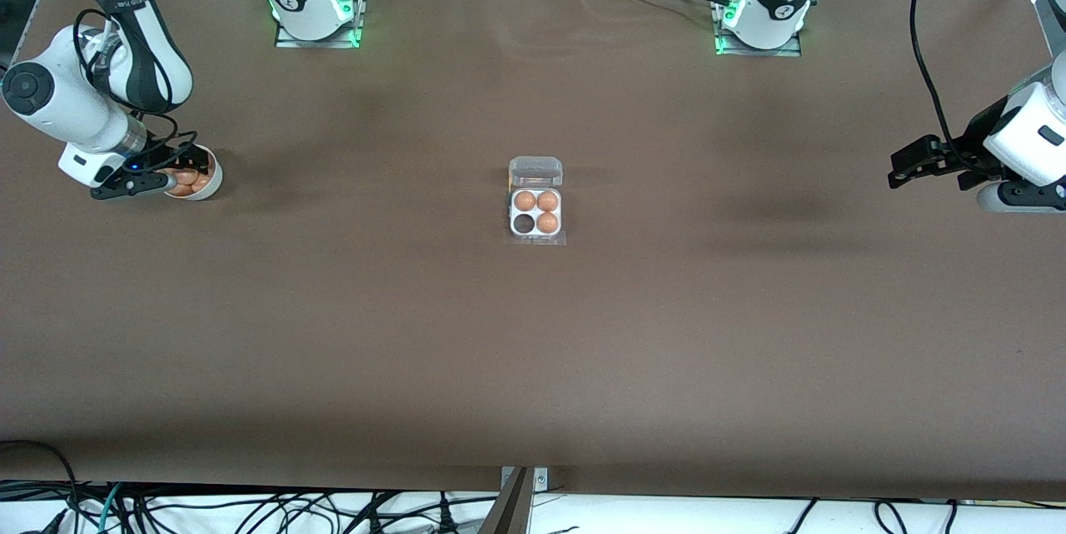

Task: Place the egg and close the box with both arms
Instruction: 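Move the right gripper over the egg bowl and grasp an egg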

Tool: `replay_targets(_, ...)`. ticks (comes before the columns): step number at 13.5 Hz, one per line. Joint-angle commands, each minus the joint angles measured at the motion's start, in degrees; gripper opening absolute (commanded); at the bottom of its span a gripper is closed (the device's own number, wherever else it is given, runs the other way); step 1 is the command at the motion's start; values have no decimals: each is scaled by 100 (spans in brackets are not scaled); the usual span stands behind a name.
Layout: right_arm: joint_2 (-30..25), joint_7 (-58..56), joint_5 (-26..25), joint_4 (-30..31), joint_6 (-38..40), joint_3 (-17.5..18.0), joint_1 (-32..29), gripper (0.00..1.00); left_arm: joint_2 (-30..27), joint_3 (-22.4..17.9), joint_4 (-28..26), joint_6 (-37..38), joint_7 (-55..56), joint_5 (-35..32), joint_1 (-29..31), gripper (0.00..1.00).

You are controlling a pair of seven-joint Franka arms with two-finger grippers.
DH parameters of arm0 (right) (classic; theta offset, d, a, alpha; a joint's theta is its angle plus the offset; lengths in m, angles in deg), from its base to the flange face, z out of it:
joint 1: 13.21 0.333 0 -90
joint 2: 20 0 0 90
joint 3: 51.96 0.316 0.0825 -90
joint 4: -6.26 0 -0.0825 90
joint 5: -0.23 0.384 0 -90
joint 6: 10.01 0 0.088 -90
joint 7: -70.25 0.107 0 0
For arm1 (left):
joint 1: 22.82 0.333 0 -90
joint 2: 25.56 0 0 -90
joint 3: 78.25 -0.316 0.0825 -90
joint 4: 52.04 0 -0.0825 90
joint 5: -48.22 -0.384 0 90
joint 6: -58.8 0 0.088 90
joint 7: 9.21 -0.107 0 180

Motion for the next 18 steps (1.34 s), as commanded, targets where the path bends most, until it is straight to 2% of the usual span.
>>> replay_targets(1, -80, -88, -8, 91, -48, -38, 9, 83, 19, 3, 128, 125, 33, -70, 8, 100)
replay_targets(3, -62, -79, -8, 91, -48, -38, 9, 71, 19, 3, 128, 125, 42, -70, 8, 100)
replay_targets(6, -62, -44, 10, 91, 75, -38, 9, 45, 19, 3, 128, 125, 33, -70, 8, 100)
replay_targets(7, -62, -44, 10, 91, 75, -38, 9, 41, 19, 3, 128, 125, 33, -70, 8, 100)
replay_targets(18, -132, -52, 36, -94, 286, -12, 18, 36, 28, 3, 189, 125, 42, -70, 8, 100)
